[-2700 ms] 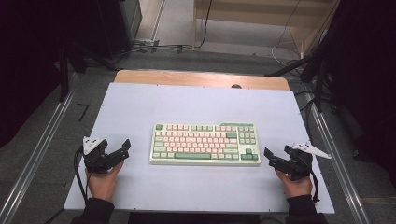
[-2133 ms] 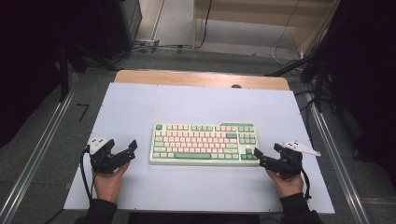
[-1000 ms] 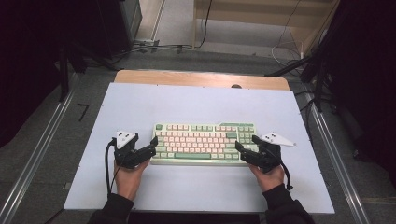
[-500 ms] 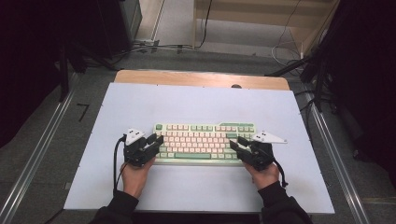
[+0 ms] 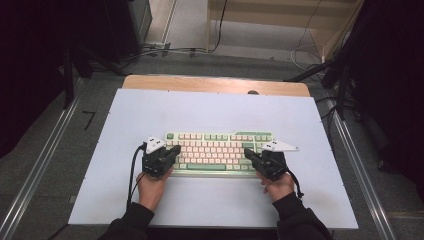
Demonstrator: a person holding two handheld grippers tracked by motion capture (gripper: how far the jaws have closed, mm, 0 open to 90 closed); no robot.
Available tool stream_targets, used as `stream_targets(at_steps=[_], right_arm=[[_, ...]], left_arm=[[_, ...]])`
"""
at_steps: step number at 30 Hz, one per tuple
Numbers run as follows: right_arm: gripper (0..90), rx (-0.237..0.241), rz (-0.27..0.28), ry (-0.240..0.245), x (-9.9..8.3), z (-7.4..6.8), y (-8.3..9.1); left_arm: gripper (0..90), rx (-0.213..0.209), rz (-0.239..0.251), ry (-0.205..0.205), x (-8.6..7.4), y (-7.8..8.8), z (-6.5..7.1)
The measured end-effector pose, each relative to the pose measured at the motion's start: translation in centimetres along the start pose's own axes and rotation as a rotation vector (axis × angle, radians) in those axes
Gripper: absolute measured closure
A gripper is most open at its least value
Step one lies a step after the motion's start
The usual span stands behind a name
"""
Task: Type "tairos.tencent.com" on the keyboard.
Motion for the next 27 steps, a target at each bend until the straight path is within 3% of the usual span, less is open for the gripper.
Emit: stream_targets(at_steps=[27], right_arm=[[87.9, 0.001, 0.012, -0.032, 0.1, 0.0, -0.1]], left_arm=[[90.0, -0.054, -0.032, -0.021, 0.8, -2.2, 2.4]])
Point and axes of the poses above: each handheld gripper's, and its own axes: y roughly backward along the jaws, x roughly out of its top, z roughly to its right, the point moved 4 cm from there along -y, roughly forward along the jaws, and after that the axes turned 8 degrees about y, right-handed, at the moved point
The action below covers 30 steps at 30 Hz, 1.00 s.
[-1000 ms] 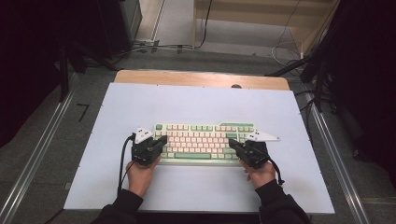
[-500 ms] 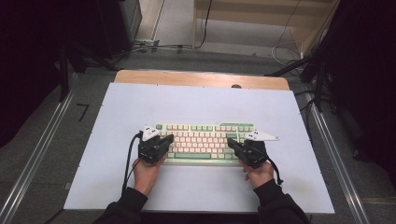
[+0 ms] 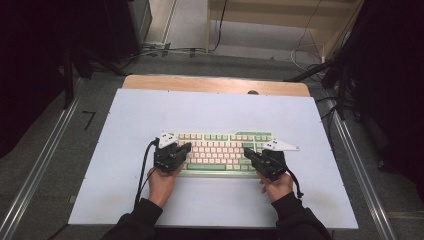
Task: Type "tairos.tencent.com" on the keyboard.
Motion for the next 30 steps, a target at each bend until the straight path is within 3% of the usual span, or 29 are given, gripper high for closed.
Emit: stream_targets(at_steps=[14, 30], right_arm=[[87.8, 0.003, 0.003, -0.006, 0.0, 0.1, 0.0], [87.8, 0.007, 0.006, -0.009, 0.1, 0.1, 0.0]], left_arm=[[90.0, -0.018, -0.036, -0.017, 0.4, -1.8, 1.4], [90.0, -0.014, -0.074, -0.025, 0.1, -3.3, 1.7]])
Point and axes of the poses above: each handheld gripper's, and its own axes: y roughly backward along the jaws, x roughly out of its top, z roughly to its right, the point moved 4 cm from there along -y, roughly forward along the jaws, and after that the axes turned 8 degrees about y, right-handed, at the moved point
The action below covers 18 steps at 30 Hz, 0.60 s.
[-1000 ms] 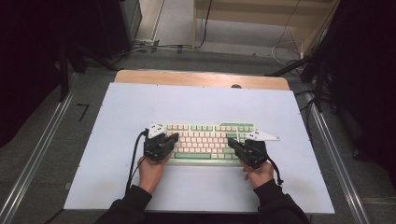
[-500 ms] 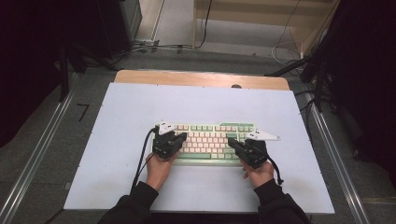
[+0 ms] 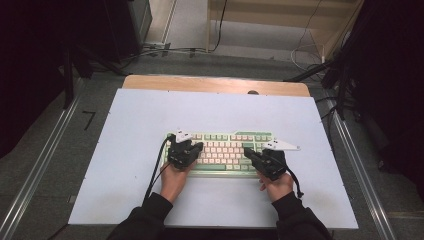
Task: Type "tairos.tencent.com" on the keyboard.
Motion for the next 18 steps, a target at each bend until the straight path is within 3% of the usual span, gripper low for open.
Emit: stream_targets(at_steps=[18], right_arm=[[87.8, 0.003, 0.003, 0.002, 0.06, -0.05, 0.06]], left_arm=[[90.0, 0.005, -0.009, -0.011, -0.11, -0.23, 0.14]])
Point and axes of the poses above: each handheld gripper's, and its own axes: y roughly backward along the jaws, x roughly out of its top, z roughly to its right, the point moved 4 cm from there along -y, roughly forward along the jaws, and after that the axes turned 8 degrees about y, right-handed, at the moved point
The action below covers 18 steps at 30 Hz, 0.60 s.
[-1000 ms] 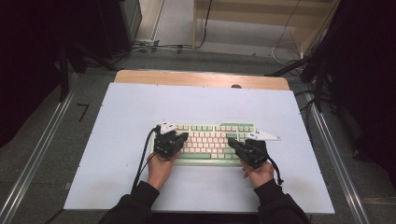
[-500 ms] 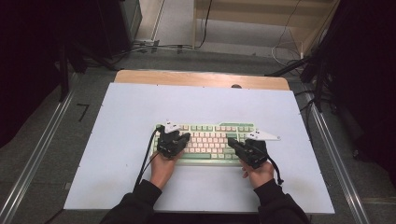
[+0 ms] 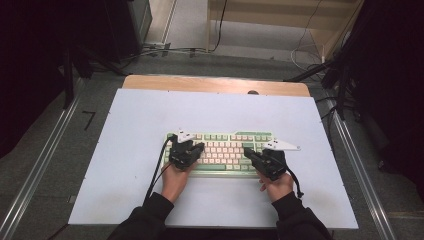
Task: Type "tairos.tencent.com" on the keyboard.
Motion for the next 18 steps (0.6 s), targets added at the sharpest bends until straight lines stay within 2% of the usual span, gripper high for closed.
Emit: stream_targets(at_steps=[9, 18], right_arm=[[87.8, -0.001, 0.002, 0.000, 0.03, -0.01, 0.06], [87.9, -0.003, 0.004, -0.005, 0.10, -0.03, 0.17]], left_arm=[[90.0, 0.002, -0.009, 0.007, -0.07, -0.07, -0.11], [90.0, -0.010, 0.017, 0.015, 0.31, 0.76, -0.15]])
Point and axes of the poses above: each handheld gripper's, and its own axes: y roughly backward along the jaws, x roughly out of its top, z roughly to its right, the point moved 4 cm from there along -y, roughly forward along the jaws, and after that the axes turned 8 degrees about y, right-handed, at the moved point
